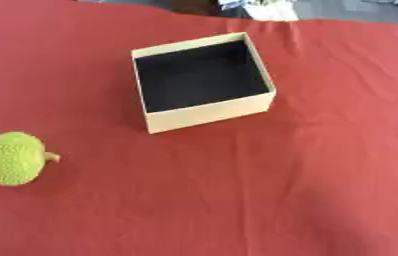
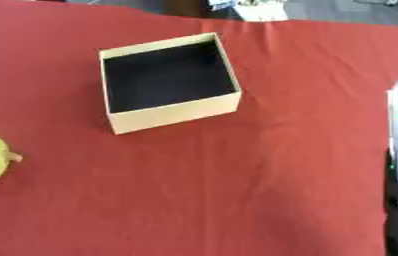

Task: Pick up objects on the table and place them in the box.

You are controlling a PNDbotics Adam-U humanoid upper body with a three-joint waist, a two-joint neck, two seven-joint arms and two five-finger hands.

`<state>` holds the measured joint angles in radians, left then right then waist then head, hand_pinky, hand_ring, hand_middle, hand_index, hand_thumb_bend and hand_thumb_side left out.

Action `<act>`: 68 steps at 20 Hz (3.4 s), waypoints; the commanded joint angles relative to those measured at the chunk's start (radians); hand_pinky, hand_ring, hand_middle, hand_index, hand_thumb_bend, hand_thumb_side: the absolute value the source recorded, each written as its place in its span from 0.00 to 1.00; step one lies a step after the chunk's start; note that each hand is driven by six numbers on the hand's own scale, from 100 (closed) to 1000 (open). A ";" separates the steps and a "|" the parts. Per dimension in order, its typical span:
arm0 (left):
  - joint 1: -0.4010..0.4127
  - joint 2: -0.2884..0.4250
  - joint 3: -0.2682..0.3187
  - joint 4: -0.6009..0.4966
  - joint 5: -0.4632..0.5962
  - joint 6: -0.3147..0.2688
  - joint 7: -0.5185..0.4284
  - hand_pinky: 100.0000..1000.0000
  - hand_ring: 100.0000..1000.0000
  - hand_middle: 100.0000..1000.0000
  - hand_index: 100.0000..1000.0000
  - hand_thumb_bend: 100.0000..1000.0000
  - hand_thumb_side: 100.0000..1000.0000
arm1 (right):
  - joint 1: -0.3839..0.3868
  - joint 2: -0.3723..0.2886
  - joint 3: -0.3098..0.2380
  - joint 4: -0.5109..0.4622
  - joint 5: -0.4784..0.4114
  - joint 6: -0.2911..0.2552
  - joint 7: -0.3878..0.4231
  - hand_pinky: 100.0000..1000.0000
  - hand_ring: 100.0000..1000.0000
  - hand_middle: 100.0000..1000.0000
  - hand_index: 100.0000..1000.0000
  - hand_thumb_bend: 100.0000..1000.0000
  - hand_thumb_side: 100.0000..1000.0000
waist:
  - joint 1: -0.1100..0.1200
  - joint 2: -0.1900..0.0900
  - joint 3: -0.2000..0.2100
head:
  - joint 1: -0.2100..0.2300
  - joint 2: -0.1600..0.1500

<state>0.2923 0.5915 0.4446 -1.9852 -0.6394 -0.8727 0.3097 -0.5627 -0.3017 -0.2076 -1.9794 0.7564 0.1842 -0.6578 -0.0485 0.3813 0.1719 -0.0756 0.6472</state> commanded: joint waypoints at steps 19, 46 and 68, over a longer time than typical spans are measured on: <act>-0.103 0.392 -0.040 0.280 0.073 0.061 -0.398 0.86 0.84 0.76 0.91 0.48 0.00 | -0.005 -0.034 0.012 -0.021 -0.017 0.000 0.012 0.70 0.85 0.49 0.46 0.00 0.55 | 0.017 -0.013 -0.009 | 0.000 -0.016; -0.412 0.568 -0.264 0.431 0.310 -0.017 -0.681 0.84 0.83 0.76 0.90 0.50 0.02 | -0.006 -0.023 0.027 -0.021 -0.030 -0.017 0.019 0.70 0.85 0.49 0.46 0.00 0.55 | 0.031 -0.014 -0.029 | 0.018 -0.022; -0.370 0.574 -0.377 0.308 0.088 0.173 -0.487 0.85 0.85 0.79 0.91 0.51 0.08 | 0.003 -0.014 0.027 -0.021 -0.040 -0.030 0.008 0.69 0.86 0.49 0.46 0.00 0.55 | 0.044 -0.011 -0.029 | 0.021 -0.037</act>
<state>-0.0696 1.1202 0.0672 -1.6770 -0.5432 -0.7033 -0.1857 -0.5533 -0.3037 -0.1808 -1.9794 0.7247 0.1586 -0.6508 -0.0084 0.3877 0.1416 -0.0586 0.6219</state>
